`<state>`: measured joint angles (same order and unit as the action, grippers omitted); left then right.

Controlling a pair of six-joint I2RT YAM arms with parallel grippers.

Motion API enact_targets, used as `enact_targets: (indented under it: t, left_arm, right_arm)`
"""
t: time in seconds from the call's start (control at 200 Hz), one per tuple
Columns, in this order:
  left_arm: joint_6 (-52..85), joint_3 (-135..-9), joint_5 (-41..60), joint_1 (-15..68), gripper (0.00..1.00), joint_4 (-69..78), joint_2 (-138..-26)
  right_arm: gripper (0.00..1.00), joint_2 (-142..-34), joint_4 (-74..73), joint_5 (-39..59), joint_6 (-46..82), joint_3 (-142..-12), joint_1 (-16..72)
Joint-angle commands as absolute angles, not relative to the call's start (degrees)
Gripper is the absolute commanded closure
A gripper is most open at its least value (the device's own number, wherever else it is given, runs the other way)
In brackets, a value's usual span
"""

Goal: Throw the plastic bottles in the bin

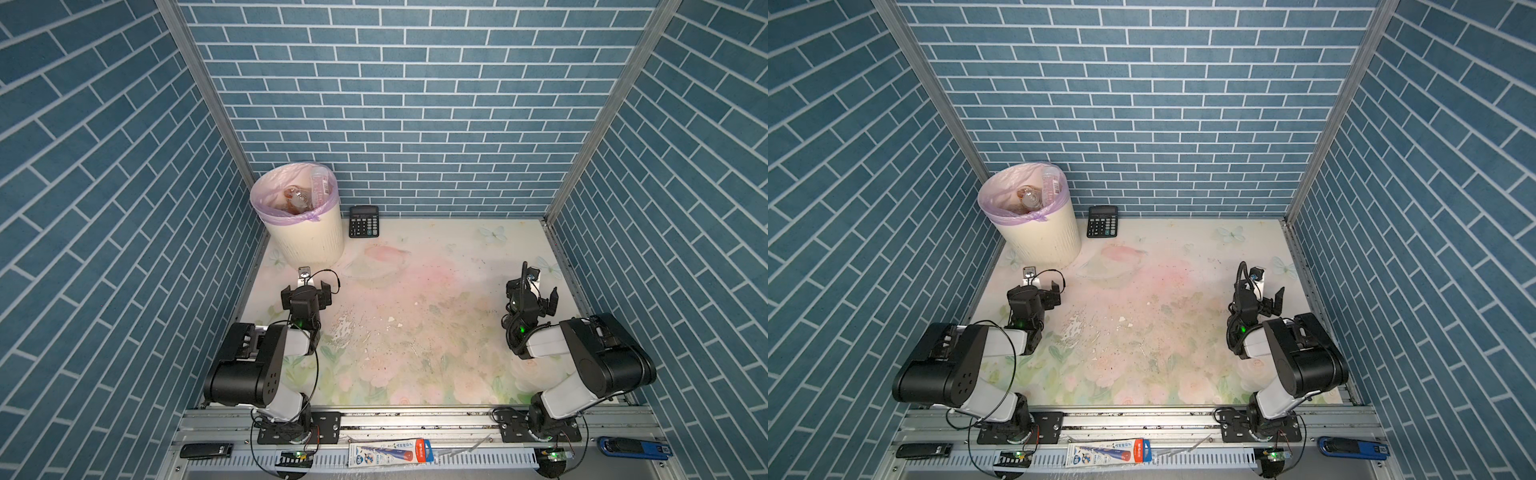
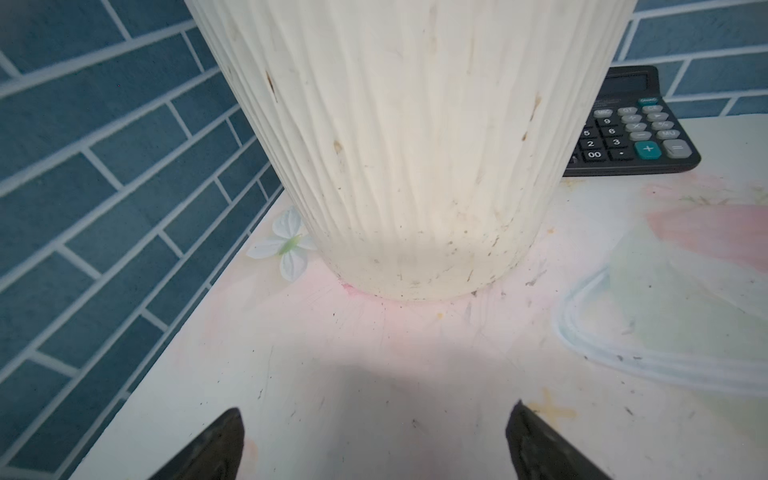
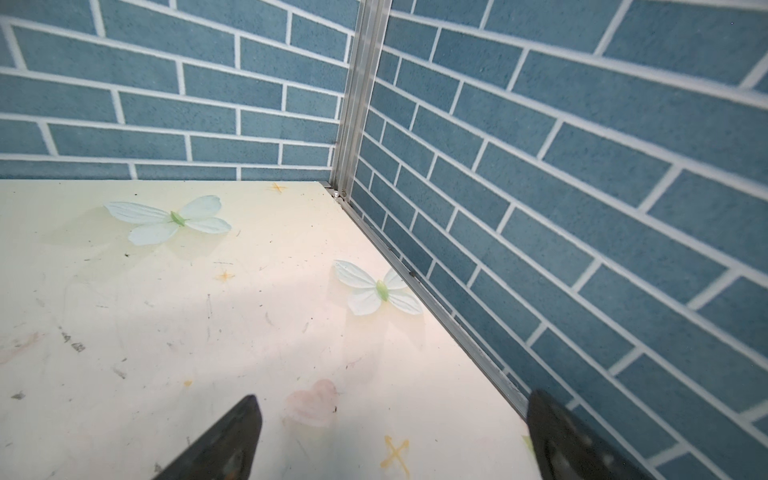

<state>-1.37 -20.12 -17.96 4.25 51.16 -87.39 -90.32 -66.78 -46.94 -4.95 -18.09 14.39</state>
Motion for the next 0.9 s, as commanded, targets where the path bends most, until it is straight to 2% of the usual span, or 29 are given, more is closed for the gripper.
enact_targets:
  t: [0.0,0.18,0.295,0.32,0.335,0.38,0.43,0.475,0.515,0.56,0.715,0.895]
  left_arm:
    - [-2.22,-20.67,-18.1,4.48,0.01,53.17,-87.97]
    - [-2.02,-20.83,-17.93,4.48,0.01,52.3,-87.6]
    - [-2.09,-20.7,-18.0,4.48,0.01,52.61,-87.68]
    - [-2.1,-20.69,-18.01,4.48,0.01,52.58,-87.76]
    - [-2.06,-20.78,-17.95,4.48,0.01,52.42,-87.7]
    - [-2.02,-20.76,-17.94,4.48,0.01,52.54,-87.76]
    - [-2.07,-20.74,-17.94,4.48,0.01,52.54,-87.73]
    - [-2.01,-20.7,-17.94,4.48,0.01,52.47,-87.71]
    - [-2.02,-20.82,-18.0,4.48,0.01,52.47,-87.63]
    - [-2.03,-20.74,-17.93,4.48,0.01,52.48,-87.71]
    - [-2.09,-20.68,-17.94,4.48,0.01,52.55,-87.74]
    - [-2.02,-20.71,-17.93,4.48,0.01,52.47,-87.72]
  right_arm:
    - [0.01,-89.31,-66.02,-43.92,-5.48,-18.56,13.61]
    - [0.01,-86.47,-57.48,-34.84,-1.16,-19.52,9.62]
    - [0.01,-86.49,-58.35,-15.51,4.47,-16.47,1.14]
    - [0.01,-90.92,-69.49,-14.8,3.48,-14.95,0.4]
    - [0.01,-91.35,-71.29,-14.71,3.25,-14.18,0.38]
    - [0.01,-86.59,-60.4,-14.59,5.38,-15.04,0.24]
    - [0.01,-90.01,-66.45,-13.28,4.35,-15.35,-0.47]
    - [0.01,-87.09,-57.47,-13.19,6.11,-17.03,-0.77]
    - [0.01,-88.95,-59.61,-11.54,5.82,-17.95,-1.75]
    - [0.01,-87.37,-54.11,-11.52,6.82,-19.2,-2.07]
    - [0.01,-87.85,-54.45,-13.29,4.2,-19.84,-0.25]
    - [0.01,-88.23,-53.53,-10.27,2.72,-20.53,0.0]
